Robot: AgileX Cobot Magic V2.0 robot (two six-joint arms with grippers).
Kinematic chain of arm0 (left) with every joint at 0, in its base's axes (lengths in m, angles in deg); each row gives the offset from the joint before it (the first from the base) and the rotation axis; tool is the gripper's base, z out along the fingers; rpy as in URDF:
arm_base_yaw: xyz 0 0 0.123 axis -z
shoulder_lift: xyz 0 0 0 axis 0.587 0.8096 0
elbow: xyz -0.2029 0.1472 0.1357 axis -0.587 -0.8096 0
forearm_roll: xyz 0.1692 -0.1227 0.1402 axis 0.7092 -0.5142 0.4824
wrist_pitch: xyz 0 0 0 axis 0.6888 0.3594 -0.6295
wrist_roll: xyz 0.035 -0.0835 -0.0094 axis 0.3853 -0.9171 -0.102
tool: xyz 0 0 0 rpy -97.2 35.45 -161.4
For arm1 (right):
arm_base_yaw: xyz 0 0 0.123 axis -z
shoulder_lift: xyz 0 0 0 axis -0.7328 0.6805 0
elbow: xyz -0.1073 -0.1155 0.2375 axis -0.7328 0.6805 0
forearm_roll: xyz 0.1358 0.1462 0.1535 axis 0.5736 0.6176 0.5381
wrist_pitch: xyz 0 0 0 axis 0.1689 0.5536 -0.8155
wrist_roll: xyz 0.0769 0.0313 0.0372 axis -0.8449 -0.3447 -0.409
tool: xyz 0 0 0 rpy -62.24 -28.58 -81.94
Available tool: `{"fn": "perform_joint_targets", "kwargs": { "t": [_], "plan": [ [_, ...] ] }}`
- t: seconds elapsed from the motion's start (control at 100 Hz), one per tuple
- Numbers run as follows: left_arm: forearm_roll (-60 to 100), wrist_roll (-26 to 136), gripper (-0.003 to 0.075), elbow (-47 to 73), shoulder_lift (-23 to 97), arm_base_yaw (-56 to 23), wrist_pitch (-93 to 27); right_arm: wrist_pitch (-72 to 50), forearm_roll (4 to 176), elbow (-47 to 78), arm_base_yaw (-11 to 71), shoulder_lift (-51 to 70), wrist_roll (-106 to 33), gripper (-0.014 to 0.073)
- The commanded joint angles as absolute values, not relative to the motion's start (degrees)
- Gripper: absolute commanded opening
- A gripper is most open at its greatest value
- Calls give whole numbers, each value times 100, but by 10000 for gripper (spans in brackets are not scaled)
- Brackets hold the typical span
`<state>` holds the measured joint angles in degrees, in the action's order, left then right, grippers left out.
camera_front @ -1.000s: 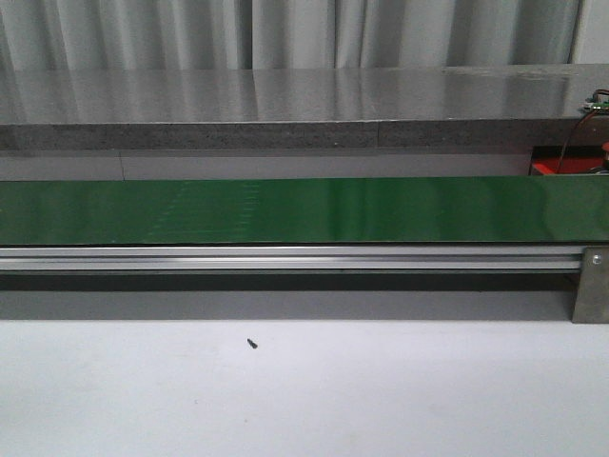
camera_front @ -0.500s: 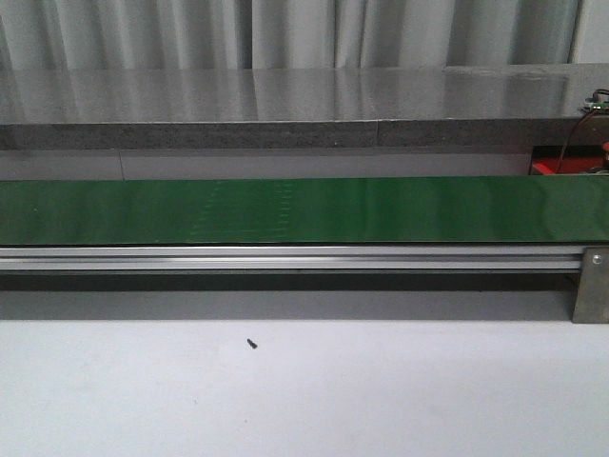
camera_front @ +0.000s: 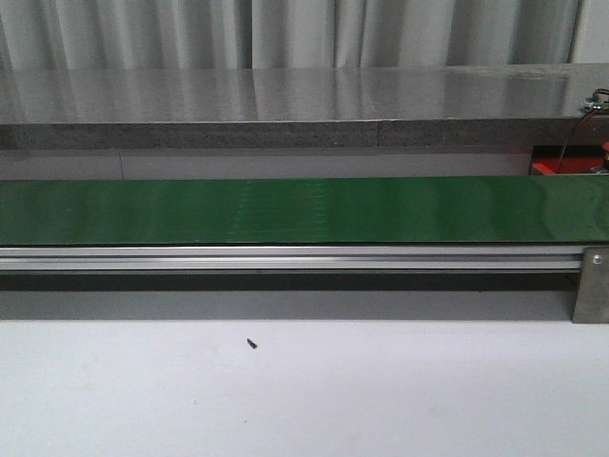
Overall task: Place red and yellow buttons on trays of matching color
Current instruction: 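Move the open left gripper over the red push buttons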
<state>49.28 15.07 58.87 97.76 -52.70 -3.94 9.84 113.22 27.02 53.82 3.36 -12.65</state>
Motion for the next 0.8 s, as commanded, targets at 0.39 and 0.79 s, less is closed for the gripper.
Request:
{"fn": "perform_joint_targets", "kwargs": {
  "t": [0.39, 0.79],
  "plan": [
    [5053, 1452, 620, 6649, 10169, -5292, -1090, 715, 11445, 2552, 5380, 270, -1234, -68],
    [5053, 1452, 620, 6672, 10396, -5292, -1535, 715, 11445, 2552, 5380, 270, -1234, -68]
  ]
}}
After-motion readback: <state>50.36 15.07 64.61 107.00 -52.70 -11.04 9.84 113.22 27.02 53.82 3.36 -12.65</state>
